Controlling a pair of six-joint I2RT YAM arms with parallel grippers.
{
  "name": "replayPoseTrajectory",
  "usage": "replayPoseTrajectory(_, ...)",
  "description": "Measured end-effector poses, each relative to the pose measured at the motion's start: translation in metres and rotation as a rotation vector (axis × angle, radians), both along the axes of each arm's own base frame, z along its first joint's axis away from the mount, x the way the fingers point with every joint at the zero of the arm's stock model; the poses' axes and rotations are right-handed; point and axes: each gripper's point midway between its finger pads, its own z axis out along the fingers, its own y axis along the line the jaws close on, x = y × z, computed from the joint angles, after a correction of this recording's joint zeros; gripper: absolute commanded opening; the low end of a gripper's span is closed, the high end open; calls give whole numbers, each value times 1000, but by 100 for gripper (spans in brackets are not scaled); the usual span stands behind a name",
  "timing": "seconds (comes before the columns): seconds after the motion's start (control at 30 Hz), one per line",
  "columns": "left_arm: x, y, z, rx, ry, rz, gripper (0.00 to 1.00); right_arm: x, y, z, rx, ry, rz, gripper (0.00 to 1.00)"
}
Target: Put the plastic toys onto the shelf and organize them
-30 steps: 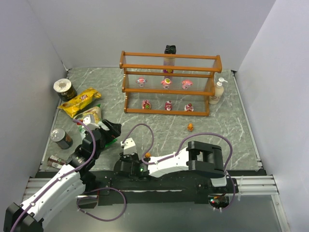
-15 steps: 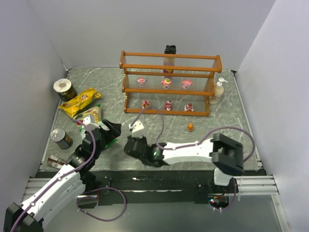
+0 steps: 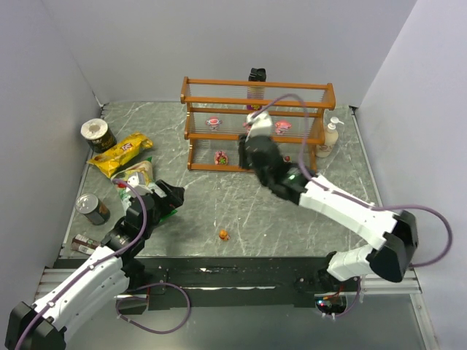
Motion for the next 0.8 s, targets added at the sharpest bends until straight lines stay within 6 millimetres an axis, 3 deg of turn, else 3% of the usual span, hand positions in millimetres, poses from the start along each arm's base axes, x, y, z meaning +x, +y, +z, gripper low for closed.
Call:
replayPoseTrajectory(0.13,0,-1,-1,0,4,-5,96,22,-28,60,46,-86,-33,0)
replayPoseTrajectory(0.27,0,-2,-3,3,12,-10,96,38,-48,95,59,-131,-35,0)
replayPoseTrajectory(0.47,2,-6,-1,-7,5,-24,96,67,-76,110,6,-116,-42,0)
replayPoseTrajectory(0.8,3,-9,-4,-6,12,-33,96,116,-114,101,-78,-55,-20,2)
